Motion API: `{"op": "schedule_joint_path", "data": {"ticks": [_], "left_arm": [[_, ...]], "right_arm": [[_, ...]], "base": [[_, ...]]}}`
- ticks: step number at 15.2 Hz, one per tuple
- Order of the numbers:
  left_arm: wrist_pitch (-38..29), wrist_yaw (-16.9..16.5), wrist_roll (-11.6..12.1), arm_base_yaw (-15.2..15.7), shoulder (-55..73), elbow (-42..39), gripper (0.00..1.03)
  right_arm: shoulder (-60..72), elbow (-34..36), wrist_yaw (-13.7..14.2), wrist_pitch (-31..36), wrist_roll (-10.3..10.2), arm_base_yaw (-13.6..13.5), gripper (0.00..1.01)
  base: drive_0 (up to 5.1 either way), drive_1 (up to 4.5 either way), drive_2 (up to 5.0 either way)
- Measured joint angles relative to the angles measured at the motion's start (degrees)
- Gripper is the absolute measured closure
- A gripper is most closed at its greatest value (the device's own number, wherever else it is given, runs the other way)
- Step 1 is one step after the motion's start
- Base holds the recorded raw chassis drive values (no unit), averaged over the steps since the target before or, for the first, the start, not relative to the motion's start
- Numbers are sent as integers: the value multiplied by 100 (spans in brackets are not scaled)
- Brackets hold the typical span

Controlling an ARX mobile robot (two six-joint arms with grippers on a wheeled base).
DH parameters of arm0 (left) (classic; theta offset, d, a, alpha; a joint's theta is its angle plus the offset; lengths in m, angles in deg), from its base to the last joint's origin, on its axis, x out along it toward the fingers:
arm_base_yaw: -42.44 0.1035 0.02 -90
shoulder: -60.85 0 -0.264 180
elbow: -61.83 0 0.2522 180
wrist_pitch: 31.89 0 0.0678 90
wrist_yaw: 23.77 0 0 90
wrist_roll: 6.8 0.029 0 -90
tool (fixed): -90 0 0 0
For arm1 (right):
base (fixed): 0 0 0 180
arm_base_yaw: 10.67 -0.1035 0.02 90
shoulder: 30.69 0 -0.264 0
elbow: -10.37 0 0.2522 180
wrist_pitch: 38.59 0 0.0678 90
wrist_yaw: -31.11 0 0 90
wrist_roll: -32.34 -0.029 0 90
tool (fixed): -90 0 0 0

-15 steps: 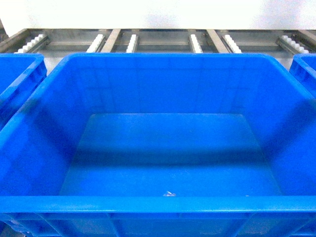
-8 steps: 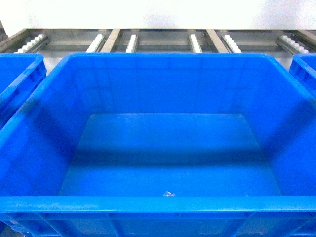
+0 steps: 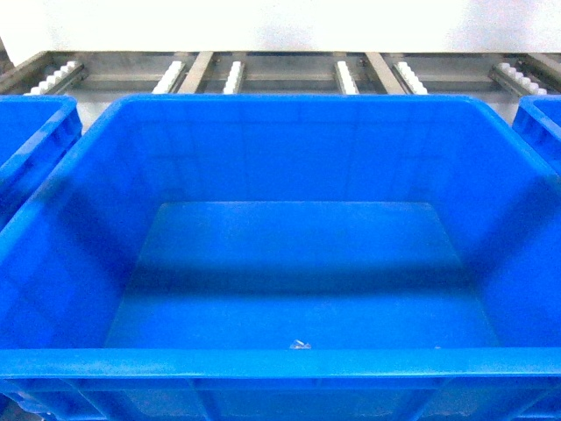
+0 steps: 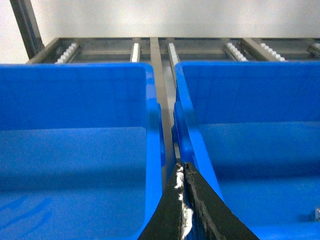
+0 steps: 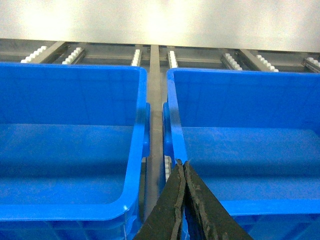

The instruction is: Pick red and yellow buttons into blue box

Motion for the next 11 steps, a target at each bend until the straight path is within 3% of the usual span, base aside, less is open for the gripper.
{"op": "schedule_joint_path", "data": {"ticks": [9,10,11], "left_arm": [[74,9,0,0,-321,0,101],[74,9,-4,0,-321,0,100],[74,9,0,0,-321,0,90]], "right_arm": [[0,0,-2,-2,0,0,99],[0,0,-2,-2,0,0,90],[0,0,-2,-2,0,0,79]], "base": [[0,0,0],[0,0,0],[0,0,0]]}}
